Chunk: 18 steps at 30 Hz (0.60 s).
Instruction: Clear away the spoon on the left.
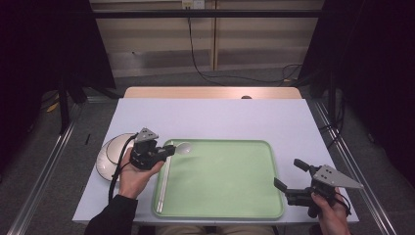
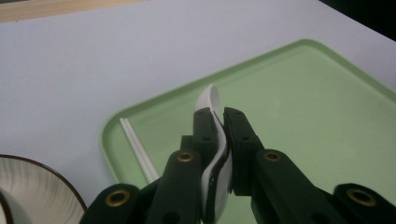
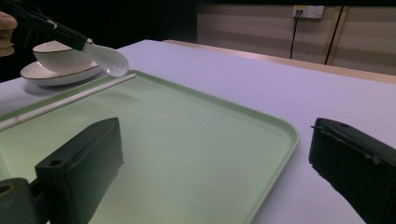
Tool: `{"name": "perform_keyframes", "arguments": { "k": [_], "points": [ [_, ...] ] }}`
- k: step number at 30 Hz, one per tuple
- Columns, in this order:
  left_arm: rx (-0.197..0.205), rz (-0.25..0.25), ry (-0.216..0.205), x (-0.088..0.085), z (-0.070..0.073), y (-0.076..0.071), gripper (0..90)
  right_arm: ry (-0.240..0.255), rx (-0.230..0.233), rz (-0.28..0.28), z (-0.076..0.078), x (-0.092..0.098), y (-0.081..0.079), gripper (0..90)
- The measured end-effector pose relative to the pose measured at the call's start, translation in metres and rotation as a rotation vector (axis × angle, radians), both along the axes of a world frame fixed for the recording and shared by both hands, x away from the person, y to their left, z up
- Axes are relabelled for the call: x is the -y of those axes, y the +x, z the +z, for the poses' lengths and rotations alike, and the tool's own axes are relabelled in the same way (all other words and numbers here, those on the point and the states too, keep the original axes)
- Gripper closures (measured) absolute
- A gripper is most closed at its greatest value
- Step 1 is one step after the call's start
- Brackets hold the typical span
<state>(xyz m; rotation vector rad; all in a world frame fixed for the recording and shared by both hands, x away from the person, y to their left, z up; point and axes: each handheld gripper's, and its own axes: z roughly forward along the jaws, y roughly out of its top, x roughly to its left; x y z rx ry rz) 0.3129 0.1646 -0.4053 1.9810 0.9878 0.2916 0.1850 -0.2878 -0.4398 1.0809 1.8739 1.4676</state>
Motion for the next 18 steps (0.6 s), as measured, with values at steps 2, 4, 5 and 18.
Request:
{"name": "perform_keyframes", "arguments": {
  "k": [2,4,5,18],
  "points": [
    [-0.005,0.004,-0.003,0.002,-0.002,0.003,84.4,0.001,-0.002,-0.003,0.000,0.000,0.000,2.5],
    [-0.012,0.005,-0.001,0.005,-0.005,0.007,84.3,-0.001,-0.002,-0.006,0.000,0.001,0.000,2.5],
    [-0.010,0.003,0.008,0.006,-0.007,0.009,84.4,-0.003,0.000,-0.002,0.000,0.000,0.000,2.5],
    [-0.042,0.031,0.052,0.013,-0.028,0.024,84.3,-0.004,-0.004,0.001,-0.001,-0.001,0.000,2.5]
  ]
}}
